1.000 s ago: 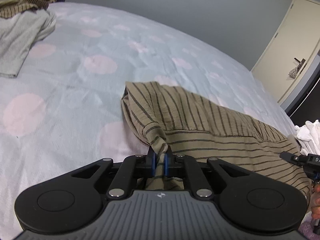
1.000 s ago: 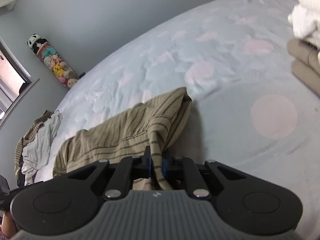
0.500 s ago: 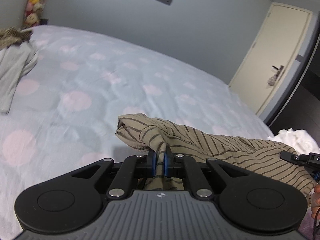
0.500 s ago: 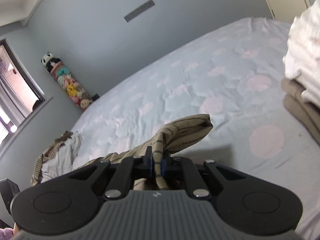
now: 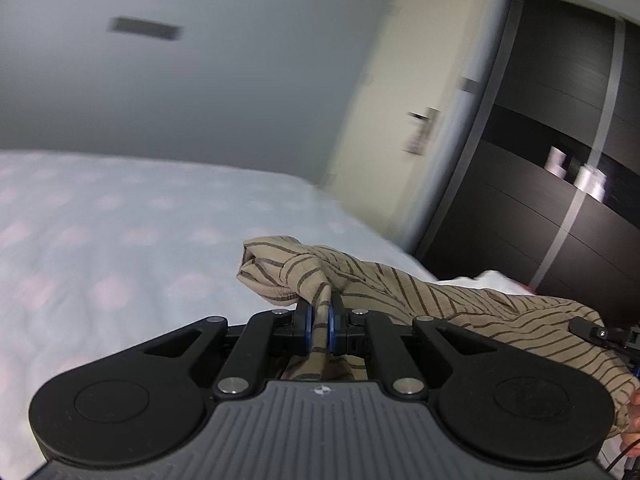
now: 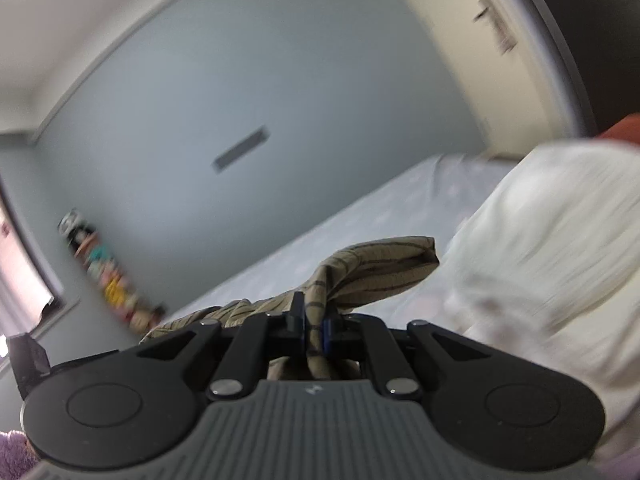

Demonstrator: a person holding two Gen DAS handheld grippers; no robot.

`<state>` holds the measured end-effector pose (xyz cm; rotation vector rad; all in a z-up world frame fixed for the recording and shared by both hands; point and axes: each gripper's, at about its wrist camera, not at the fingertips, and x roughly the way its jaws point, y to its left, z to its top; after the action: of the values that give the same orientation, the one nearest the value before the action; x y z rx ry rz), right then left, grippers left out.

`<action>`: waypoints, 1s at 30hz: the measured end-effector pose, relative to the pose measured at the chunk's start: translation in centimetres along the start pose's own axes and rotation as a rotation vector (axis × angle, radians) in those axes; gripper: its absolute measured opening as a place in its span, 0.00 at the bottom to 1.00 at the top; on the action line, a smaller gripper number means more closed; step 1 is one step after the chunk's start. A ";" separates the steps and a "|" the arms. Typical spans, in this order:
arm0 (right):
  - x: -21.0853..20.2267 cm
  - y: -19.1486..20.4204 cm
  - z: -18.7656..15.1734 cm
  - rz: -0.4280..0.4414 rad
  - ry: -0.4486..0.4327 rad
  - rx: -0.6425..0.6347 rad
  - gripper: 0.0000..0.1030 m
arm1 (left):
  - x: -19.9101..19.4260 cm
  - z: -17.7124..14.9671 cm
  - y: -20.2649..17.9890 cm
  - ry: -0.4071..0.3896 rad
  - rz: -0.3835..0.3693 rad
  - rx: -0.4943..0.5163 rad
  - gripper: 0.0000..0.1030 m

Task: Fold clothes
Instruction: 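Lift the folded shirt with both grippers and carry it toward the laundry stack, then lower the folded shirt onto the white laundry stack and open both grippers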

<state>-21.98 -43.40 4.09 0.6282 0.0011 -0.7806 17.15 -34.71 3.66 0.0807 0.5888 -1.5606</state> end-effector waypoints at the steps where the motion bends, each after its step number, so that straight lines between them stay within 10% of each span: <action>1: -1.0 -0.5 0.7 -0.027 -0.029 0.003 0.09 | 1.4 1.0 -1.2 0.007 -0.030 0.023 0.05; 19: -8.0 -7.1 6.9 -0.520 -0.359 -0.061 0.09 | 26.4 8.2 -21.2 0.133 -0.417 0.325 0.05; 30: -4.5 -13.1 2.6 -0.630 -0.190 0.039 0.08 | 33.4 2.8 -20.9 0.295 -0.405 0.428 0.05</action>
<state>-34.40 -48.88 0.29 0.5920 0.0099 -1.4507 -5.08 -67.10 -0.78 0.5521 0.5090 -2.0724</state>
